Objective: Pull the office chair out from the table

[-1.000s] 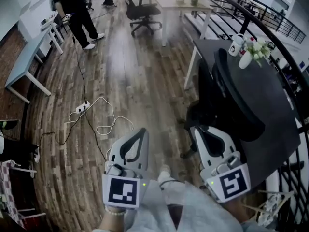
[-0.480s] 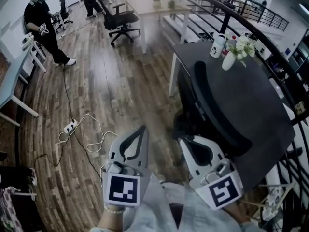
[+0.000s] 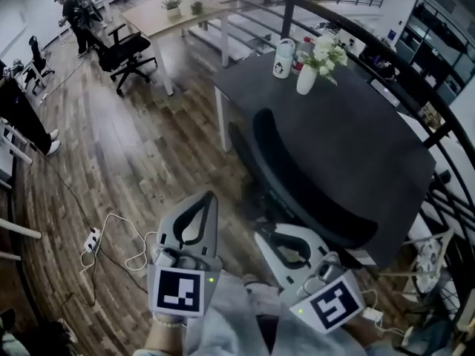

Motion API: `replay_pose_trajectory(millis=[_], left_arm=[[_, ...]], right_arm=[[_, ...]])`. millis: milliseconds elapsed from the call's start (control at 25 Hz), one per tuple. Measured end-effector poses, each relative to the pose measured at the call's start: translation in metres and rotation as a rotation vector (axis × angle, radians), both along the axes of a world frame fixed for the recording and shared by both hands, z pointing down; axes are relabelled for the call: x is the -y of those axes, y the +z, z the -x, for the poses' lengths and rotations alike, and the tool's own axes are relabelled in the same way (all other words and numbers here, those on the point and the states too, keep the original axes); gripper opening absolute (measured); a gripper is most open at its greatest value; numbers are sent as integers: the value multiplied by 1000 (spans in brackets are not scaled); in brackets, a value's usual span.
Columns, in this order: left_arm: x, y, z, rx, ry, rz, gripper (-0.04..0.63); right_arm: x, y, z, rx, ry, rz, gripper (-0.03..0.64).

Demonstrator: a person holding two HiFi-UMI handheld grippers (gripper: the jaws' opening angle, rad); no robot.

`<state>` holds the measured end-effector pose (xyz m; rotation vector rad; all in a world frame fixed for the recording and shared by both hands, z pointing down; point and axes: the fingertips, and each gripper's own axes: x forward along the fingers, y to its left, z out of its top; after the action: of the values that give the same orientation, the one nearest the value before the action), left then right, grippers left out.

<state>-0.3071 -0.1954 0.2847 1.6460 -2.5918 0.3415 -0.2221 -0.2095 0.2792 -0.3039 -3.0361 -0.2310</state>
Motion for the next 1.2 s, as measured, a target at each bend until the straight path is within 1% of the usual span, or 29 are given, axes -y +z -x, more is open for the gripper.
replay_pose_trajectory(millis=[80, 200, 320, 400, 560, 640, 760, 920, 1000, 1120, 1200], left_arm=[[11, 1, 10, 3, 72, -1, 9], [22, 7, 18, -5, 189, 11, 9], [30, 14, 26, -11, 298, 30, 9], [35, 16, 28, -3, 372, 36, 9], [41, 21, 29, 55, 504, 57, 9], [43, 23, 29, 82, 554, 65, 11], [47, 23, 25, 96, 619, 50, 11], [48, 27, 21, 102, 680, 58, 11], [51, 29, 18, 123, 725, 65, 11], [55, 32, 15, 158, 765, 70, 11], [58, 35, 16, 186, 781, 76, 11]], right_arm=[[-7, 4, 5, -21, 19, -22, 5], [-7, 13, 13, -60, 107, -17, 5], [-1, 20, 20, -86, 236, 20, 5], [2, 22, 20, -88, 328, 47, 5], [13, 20, 13, -67, 507, 59, 5], [19, 23, 4, -68, 594, 48, 5], [26, 26, -14, -77, 713, 28, 5], [38, 34, -43, -122, 849, -3, 5], [46, 38, -59, -139, 915, -16, 5], [58, 48, -83, -178, 994, -30, 5], [64, 56, -96, -223, 1024, -61, 5]])
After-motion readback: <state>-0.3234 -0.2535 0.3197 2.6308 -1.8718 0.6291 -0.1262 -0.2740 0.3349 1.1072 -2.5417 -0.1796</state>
